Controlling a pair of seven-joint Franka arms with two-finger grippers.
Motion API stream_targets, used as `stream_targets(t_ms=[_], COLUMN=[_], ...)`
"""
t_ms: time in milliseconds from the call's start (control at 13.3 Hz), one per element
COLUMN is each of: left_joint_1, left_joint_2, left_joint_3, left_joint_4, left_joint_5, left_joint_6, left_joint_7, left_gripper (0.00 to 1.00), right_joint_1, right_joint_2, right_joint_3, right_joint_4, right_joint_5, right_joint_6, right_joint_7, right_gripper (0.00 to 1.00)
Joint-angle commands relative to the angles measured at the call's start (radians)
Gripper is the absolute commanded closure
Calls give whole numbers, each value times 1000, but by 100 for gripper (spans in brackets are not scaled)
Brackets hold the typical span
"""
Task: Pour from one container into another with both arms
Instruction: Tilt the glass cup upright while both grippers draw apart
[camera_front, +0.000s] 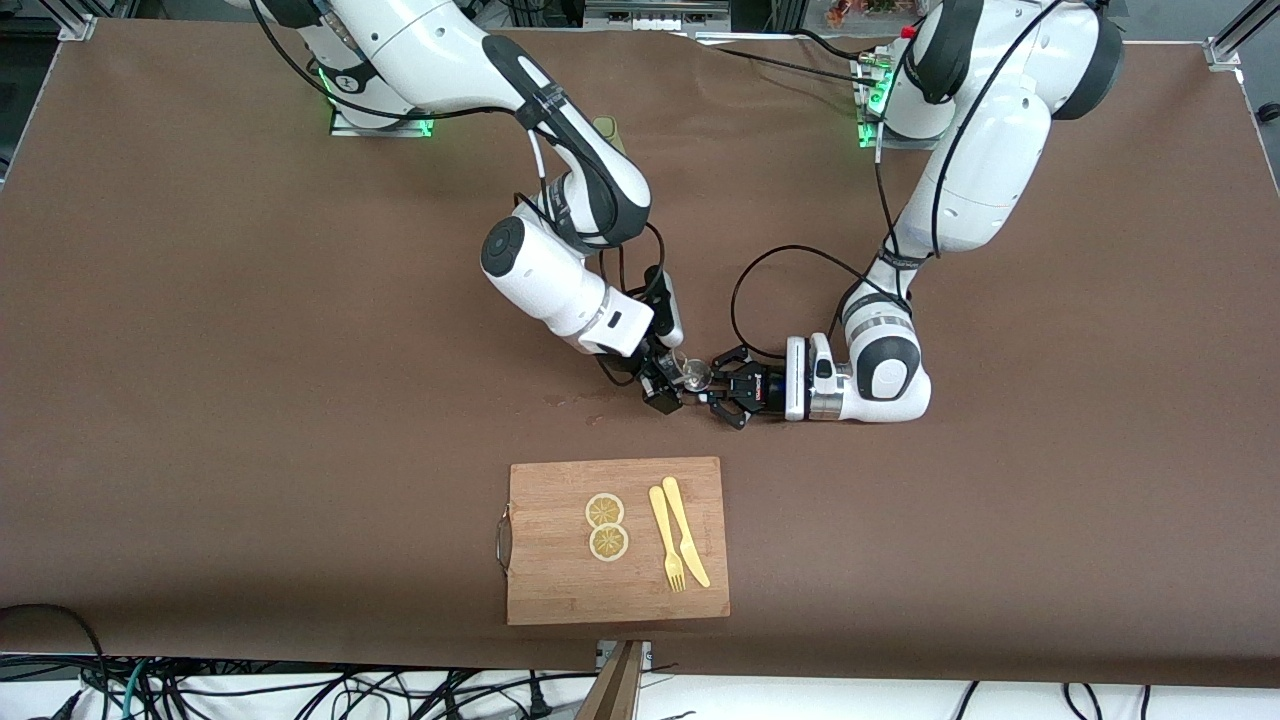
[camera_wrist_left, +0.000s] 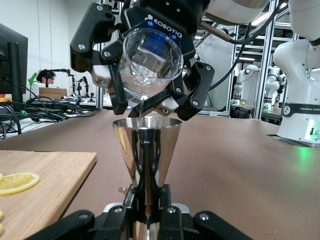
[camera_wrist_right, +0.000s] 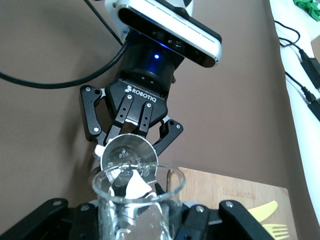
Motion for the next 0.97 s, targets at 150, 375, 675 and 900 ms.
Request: stream_targets(t_ms=[150, 375, 675, 900], left_joint_1=[-9, -9, -5, 16], left_joint_2=[-12, -12, -15, -23], left_joint_3=[0, 0, 3, 9], left_joint_4=[-4, -3, -4, -4], left_joint_5=[-15, -15, -14, 18], left_joint_6=[24, 22, 18, 9], left_joint_7=[50, 52, 52, 50], left_gripper=[100, 100, 100, 100], right_joint_1=[-13, -62, -101, -172], right_joint_2=[-29, -69, -94, -104], right_joint_3=[-4, -6, -7, -8], right_joint_4=[-12, -12, -12, -12], right_joint_5=[86, 134, 189, 203], right_joint_6=[-46, -184, -280, -391], right_joint_7=[32, 29, 19, -29], right_gripper=[100, 100, 100, 100])
